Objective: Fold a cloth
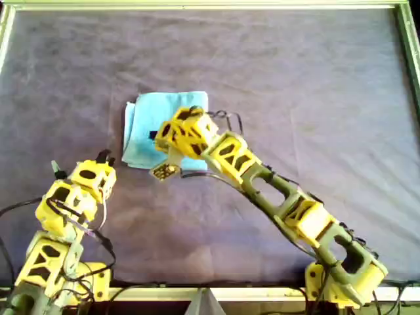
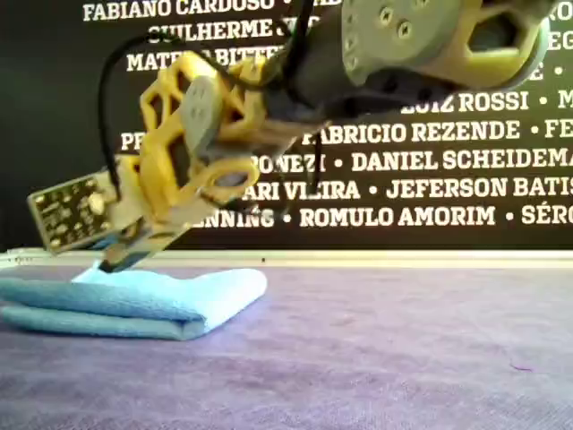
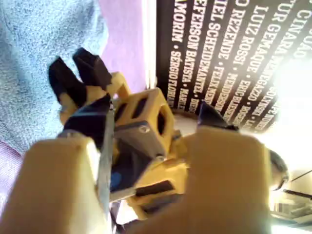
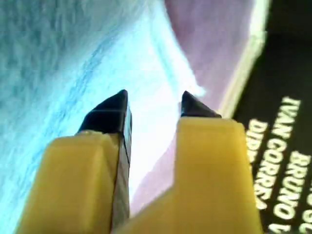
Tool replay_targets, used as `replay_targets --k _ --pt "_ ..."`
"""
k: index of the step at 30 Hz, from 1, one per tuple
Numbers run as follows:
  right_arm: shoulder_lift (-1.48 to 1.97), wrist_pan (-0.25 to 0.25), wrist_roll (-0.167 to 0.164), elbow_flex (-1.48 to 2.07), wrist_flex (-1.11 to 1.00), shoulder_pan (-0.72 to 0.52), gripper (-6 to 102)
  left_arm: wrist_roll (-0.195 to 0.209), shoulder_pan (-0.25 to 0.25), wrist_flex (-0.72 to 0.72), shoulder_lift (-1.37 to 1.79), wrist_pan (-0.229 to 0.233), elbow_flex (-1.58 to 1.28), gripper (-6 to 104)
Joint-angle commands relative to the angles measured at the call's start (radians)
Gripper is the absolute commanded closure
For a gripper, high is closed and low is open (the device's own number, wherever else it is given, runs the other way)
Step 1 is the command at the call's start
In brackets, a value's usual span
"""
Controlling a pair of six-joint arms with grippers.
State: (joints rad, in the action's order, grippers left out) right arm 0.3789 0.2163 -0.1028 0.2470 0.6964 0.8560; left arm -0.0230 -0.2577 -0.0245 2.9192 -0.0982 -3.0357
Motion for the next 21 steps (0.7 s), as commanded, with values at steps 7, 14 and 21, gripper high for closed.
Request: replay_targets --k 7,14,21 --pt "0.357 0.000 -0.006 -0.060 0.623 -0.107 54 -0.009 0.023 -0.003 0.003 -0.002 0.014 35" --pt "0.459 0.000 -0.008 -0.051 0.905 -0.258 65 -0.009 0.023 -0.003 0.003 -0.008 0.014 35" --pt "0.620 0.000 0.009 -0.020 0.916 -0.486 99 -0.009 0.020 -0.003 0.002 -0.005 0.014 35"
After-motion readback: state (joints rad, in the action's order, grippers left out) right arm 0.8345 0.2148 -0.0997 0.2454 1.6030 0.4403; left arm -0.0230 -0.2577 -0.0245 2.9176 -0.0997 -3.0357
